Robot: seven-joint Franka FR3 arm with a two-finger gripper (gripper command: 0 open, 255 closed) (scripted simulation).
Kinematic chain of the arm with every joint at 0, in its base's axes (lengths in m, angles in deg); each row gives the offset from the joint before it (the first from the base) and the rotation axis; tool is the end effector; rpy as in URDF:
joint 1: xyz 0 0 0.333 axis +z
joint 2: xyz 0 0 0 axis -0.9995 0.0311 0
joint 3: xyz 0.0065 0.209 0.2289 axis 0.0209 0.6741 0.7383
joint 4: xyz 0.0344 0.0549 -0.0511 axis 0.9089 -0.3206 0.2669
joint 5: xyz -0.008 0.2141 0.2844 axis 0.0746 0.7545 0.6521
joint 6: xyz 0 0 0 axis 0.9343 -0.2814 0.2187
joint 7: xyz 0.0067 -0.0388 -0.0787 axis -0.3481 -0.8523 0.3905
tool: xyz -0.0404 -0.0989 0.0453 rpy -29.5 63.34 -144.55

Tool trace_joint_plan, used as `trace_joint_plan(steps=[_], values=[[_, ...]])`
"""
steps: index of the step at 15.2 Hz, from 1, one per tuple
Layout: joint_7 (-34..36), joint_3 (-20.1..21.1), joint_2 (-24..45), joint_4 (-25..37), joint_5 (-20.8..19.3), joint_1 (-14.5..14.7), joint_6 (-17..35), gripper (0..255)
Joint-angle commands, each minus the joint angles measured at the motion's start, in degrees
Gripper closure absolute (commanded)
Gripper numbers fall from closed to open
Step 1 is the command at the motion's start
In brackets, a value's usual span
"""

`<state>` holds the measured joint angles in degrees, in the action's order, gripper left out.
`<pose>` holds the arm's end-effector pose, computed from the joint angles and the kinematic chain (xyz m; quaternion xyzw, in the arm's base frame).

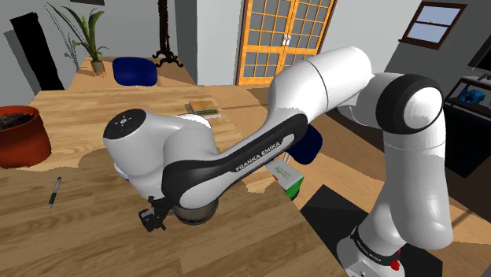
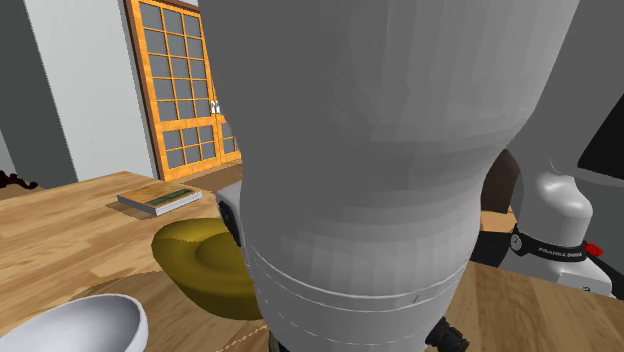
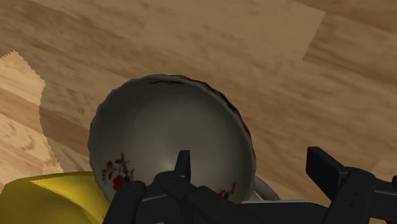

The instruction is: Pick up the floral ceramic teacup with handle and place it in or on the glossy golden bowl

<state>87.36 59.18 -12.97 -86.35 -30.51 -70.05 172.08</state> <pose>0.4278 0.4439 0.3526 0.9936 0.0207 0.0080 0.1107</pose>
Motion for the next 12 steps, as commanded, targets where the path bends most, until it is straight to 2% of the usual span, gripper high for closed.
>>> trace_joint_plan(steps=[1, 9, 10, 12], values=[[0.28, -0.26, 0.45, -0.98, -0.43, -0.13, 1.35, 0], [0.36, -0.33, 0.55, -1.27, -0.54, -0.18, 1.71, 0], [0.36, -0.33, 0.55, -1.27, -0.54, -0.18, 1.71, 255], [0.36, -0.33, 0.55, -1.27, -0.54, -0.18, 1.71, 255]])
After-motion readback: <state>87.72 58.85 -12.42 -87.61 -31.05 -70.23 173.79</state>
